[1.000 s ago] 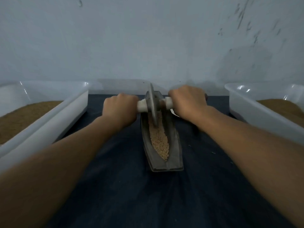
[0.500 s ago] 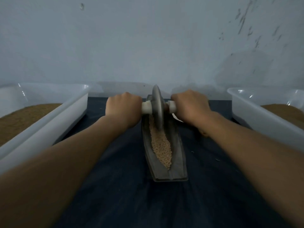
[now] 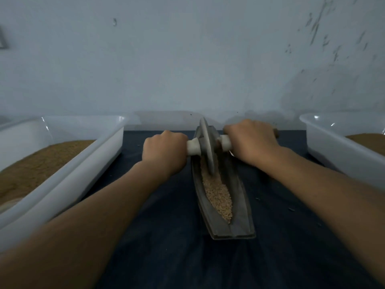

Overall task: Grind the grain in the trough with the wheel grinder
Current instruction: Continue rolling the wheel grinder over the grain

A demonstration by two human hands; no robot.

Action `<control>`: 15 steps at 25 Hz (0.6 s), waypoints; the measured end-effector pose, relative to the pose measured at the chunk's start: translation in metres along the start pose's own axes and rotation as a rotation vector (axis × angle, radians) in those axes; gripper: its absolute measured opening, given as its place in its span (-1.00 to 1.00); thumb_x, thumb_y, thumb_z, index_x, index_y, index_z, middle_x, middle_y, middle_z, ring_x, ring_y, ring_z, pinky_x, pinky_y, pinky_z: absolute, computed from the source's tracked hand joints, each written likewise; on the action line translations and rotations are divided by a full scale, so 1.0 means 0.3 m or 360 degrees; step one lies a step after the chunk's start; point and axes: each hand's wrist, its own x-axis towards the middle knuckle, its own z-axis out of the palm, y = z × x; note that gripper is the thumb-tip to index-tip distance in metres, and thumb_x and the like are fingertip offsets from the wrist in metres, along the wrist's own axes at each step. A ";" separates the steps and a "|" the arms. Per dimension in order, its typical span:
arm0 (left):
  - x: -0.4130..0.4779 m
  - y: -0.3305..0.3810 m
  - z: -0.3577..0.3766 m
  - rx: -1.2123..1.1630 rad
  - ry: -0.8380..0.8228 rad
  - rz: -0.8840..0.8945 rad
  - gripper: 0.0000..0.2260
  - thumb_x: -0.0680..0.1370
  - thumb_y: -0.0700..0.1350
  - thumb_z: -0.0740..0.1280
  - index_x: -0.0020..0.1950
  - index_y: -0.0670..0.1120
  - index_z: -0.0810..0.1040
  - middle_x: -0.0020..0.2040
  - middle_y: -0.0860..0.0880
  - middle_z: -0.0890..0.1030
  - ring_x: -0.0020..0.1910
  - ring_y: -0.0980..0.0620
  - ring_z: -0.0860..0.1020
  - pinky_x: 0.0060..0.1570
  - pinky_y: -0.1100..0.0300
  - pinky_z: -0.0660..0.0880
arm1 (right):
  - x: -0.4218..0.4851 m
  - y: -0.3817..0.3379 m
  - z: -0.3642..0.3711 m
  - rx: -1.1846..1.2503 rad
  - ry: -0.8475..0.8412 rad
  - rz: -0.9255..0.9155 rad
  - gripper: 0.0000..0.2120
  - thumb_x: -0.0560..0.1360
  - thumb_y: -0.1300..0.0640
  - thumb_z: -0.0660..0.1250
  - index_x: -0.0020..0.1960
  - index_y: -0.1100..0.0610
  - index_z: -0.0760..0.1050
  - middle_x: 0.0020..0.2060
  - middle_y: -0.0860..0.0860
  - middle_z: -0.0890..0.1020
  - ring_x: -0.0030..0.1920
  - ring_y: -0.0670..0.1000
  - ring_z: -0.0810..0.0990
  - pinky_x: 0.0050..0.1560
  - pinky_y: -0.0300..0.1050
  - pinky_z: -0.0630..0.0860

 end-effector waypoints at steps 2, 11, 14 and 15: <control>-0.089 -0.024 -0.008 0.0107 0.0186 0.0237 -0.89 0.46 -0.04 0.37 -0.11 0.09 0.45 -0.32 0.08 0.35 -0.40 0.02 0.35 -0.39 0.14 0.27 | -0.105 0.044 0.006 -0.0007 0.0090 -0.0196 -0.74 0.40 0.02 0.43 -0.17 -0.15 0.33 -0.32 -0.14 0.43 -0.30 -0.01 0.52 -0.42 -0.19 0.15; -0.003 0.038 -0.039 0.0308 0.0171 0.0183 -0.90 0.56 -0.09 0.29 0.05 0.03 0.52 -0.11 -0.05 0.55 -0.12 -0.14 0.59 -0.27 0.07 0.37 | -0.058 0.025 0.037 0.0140 -0.0059 0.0087 -0.86 0.52 -0.01 0.40 0.05 -0.07 0.50 -0.09 -0.01 0.62 -0.12 0.09 0.55 -0.22 -0.07 0.40; -0.086 -0.022 -0.013 0.0223 0.0296 0.0290 -0.83 0.49 -0.03 0.37 -0.12 0.07 0.36 -0.32 0.07 0.38 -0.38 -0.03 0.39 -0.41 0.14 0.26 | -0.130 0.036 0.027 -0.0050 0.0218 -0.0098 -0.82 0.44 -0.04 0.44 -0.05 -0.11 0.46 -0.32 -0.11 0.46 -0.35 0.02 0.40 -0.39 -0.16 0.23; -0.126 -0.044 0.000 0.0233 0.0401 0.0383 -0.75 0.42 -0.01 0.43 -0.16 0.08 0.33 -0.38 0.11 0.27 -0.45 0.02 0.26 -0.46 0.20 0.13 | -0.174 0.044 0.034 -0.0124 0.0353 -0.0186 -0.79 0.35 -0.05 0.46 -0.13 -0.13 0.42 -0.43 -0.15 0.30 -0.46 -0.04 0.24 -0.45 -0.22 0.10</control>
